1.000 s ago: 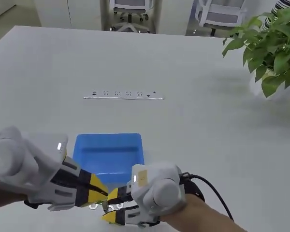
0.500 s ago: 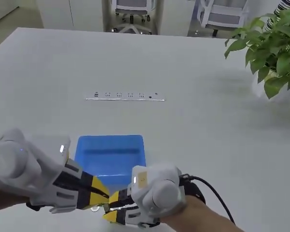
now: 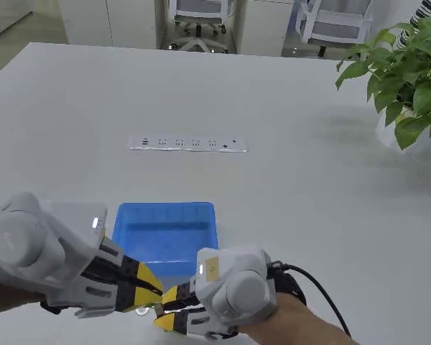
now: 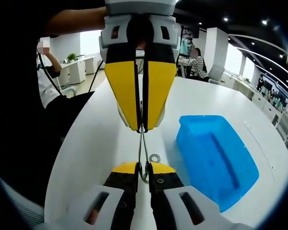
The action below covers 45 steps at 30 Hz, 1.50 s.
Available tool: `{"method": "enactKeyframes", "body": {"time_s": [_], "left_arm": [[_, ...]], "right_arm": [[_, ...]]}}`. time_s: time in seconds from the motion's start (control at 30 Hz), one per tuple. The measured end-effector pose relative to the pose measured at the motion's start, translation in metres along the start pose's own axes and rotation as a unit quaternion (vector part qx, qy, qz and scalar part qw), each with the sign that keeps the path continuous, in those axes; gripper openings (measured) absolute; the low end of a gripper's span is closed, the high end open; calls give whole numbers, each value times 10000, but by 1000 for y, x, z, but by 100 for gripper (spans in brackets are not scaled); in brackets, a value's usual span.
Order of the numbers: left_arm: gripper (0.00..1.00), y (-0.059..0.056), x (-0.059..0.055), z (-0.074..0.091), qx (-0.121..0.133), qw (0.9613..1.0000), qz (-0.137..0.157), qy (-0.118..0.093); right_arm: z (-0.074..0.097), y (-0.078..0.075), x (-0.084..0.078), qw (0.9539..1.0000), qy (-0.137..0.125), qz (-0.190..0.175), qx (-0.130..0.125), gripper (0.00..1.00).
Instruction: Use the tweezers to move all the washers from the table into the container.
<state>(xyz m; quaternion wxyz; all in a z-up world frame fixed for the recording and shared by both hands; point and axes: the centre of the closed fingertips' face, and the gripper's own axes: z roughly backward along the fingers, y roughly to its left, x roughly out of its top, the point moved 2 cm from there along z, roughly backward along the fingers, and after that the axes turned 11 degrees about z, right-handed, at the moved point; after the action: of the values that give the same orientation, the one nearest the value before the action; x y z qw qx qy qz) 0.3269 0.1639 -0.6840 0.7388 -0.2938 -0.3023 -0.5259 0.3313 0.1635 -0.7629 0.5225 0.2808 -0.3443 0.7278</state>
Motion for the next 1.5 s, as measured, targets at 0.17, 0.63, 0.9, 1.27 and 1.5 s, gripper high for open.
{"method": "enactKeyframes", "body": {"time_s": [0.17, 0.63, 0.9, 1.27, 1.5], "left_arm": [[6, -1, 0, 0, 23, 10000, 18, 16], [18, 0, 14, 11, 215, 9989, 246, -326], [31, 0, 17, 22, 348, 9957, 555, -658], [51, 2, 10, 36, 699, 9883, 904, -1005], [64, 6, 7, 43, 1027, 9799, 1139, -1272]], "right_arm": [[1, 2, 1, 10000, 13, 23, 17, 9], [6, 3, 11, 9999, -53, 87, 14, 10], [11, 2, 17, 9999, -87, 89, 0, 10], [21, -5, 28, 9998, -173, 88, -65, 10], [29, -12, 35, 9996, -224, 112, -121, 10]]}}
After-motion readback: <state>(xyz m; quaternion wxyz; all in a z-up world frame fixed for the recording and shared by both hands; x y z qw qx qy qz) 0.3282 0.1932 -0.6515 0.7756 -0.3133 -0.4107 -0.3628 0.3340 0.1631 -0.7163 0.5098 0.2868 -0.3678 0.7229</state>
